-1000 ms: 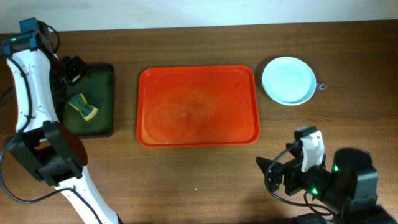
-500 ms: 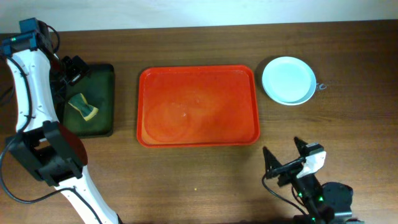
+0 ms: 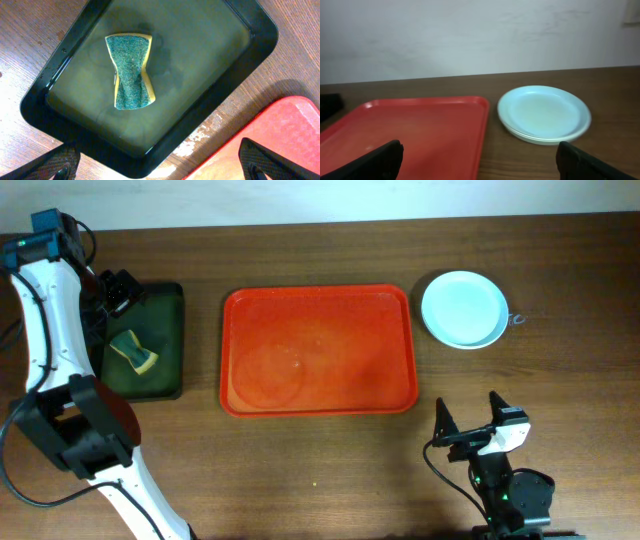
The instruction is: Clean dirty plates on tray and stack at the side
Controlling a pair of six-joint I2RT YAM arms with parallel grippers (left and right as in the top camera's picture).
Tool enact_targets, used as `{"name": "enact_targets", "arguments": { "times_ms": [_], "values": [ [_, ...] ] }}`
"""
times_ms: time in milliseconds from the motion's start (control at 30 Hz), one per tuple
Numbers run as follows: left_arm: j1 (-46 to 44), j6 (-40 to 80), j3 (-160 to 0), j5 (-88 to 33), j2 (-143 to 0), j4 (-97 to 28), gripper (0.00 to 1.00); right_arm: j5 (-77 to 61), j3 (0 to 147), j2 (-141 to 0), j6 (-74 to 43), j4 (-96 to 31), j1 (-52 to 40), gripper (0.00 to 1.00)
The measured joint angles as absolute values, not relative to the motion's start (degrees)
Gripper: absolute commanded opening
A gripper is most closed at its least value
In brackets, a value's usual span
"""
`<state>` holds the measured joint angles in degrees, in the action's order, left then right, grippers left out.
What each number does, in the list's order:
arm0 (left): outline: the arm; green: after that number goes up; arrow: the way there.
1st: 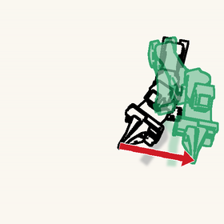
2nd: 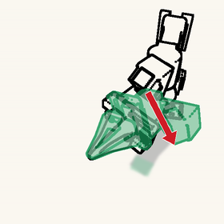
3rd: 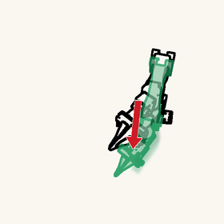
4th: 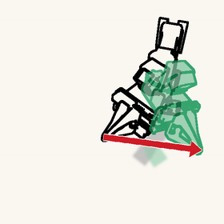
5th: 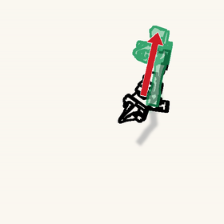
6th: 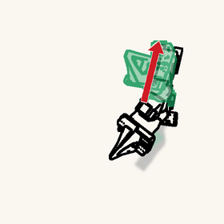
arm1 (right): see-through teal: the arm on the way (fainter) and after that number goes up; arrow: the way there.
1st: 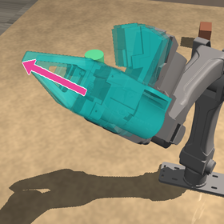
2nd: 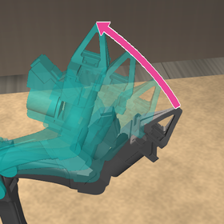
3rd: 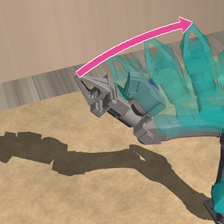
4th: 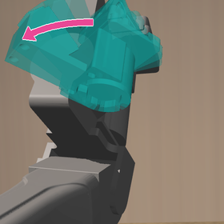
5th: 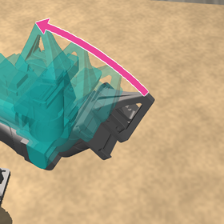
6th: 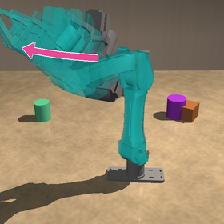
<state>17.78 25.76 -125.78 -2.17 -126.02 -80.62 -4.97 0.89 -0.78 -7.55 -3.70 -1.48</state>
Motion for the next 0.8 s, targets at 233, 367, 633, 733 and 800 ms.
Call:
{"name": "enact_targets", "arguments": {
  "times_ms": [233,367,633,733,800],
  "values": [
    [17.8,25.8,-125.8,-2.2,-126.0,-80.6,0.99,-0.8,0.8,-0.8,-4.0,-4.4,-1.5,0.98],
    [17.8,25.8,-125.8,-2.2,-126.0,-80.6,0.99,-0.3,0.8,-0.8,-3.8,-4.4,-1.5,0.98],
    [17.8,25.8,-125.8,-2.2,-126.0,-80.6,0.99,-0.2,0.8,-0.8,-3.6,-4.4,-1.5,0.98],
    [17.8,25.8,-125.8,-2.2,-126.0,-80.6,0.99,0.2,0.8,-0.8,-3.6,-4.4,-1.5,0.98],
    [17.8,25.8,-125.8,-2.2,-126.0,-80.6,0.99,0.2,0.8,-0.8,-2.7,-4.4,-1.5,0.98]
  ]
}}
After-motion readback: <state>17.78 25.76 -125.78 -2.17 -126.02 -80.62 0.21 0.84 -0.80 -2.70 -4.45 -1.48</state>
